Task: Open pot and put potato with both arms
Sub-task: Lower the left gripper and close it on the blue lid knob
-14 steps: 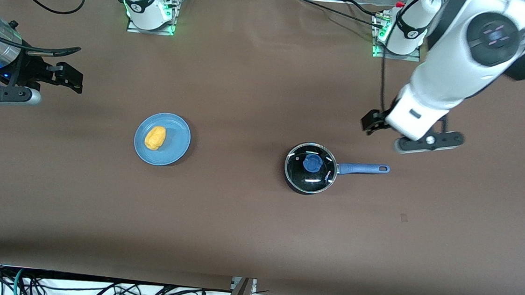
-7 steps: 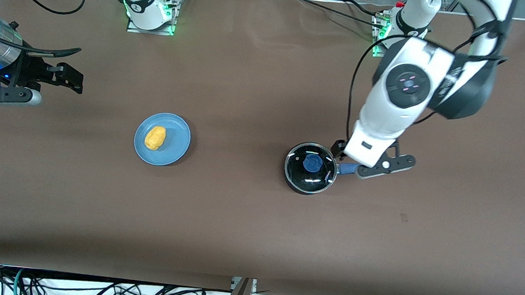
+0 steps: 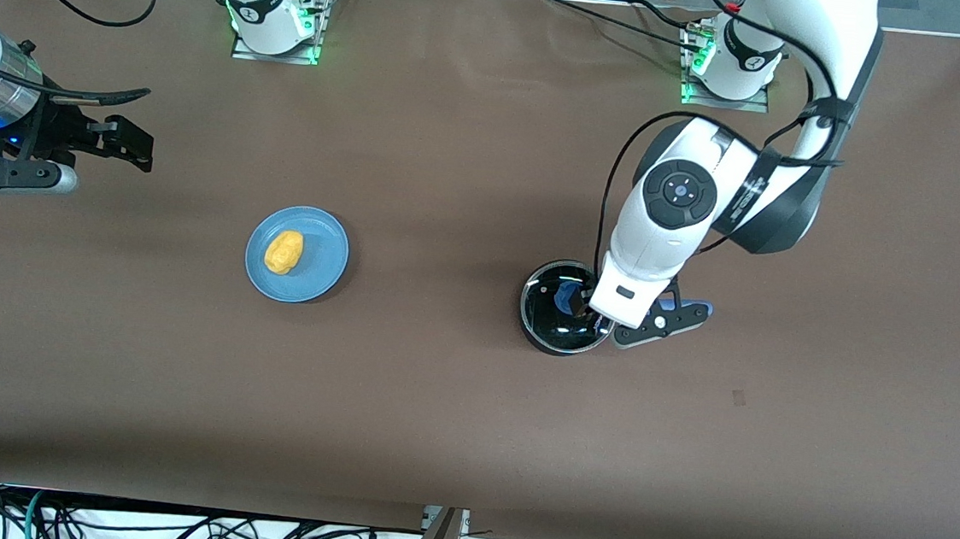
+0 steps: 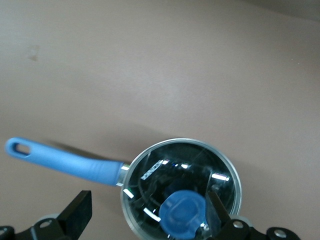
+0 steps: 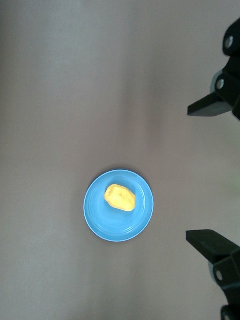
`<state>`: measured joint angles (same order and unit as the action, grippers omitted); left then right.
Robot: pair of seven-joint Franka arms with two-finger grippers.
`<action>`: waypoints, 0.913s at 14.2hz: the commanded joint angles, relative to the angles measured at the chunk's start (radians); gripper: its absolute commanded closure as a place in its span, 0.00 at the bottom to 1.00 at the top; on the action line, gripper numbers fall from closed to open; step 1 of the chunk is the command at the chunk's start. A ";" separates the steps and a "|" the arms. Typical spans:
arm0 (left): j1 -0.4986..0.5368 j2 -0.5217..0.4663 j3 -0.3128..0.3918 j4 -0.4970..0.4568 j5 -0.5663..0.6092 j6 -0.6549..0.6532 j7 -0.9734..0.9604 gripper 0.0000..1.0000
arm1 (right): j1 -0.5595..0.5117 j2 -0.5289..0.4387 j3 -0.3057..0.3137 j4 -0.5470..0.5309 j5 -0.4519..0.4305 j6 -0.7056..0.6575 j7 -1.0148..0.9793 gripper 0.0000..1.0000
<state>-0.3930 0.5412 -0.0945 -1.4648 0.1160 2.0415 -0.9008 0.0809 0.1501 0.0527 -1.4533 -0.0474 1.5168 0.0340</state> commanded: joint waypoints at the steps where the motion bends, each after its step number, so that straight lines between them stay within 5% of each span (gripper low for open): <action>1: -0.004 -0.001 0.004 -0.058 0.011 0.089 -0.033 0.00 | -0.001 0.009 0.004 0.016 0.000 -0.001 -0.006 0.00; 13: -0.079 0.042 0.004 -0.117 0.011 0.189 -0.217 0.00 | -0.003 0.008 0.004 0.016 0.014 -0.003 -0.006 0.00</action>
<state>-0.4522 0.5768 -0.0977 -1.5768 0.1160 2.2183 -1.0874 0.0811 0.1519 0.0533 -1.4533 -0.0441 1.5173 0.0340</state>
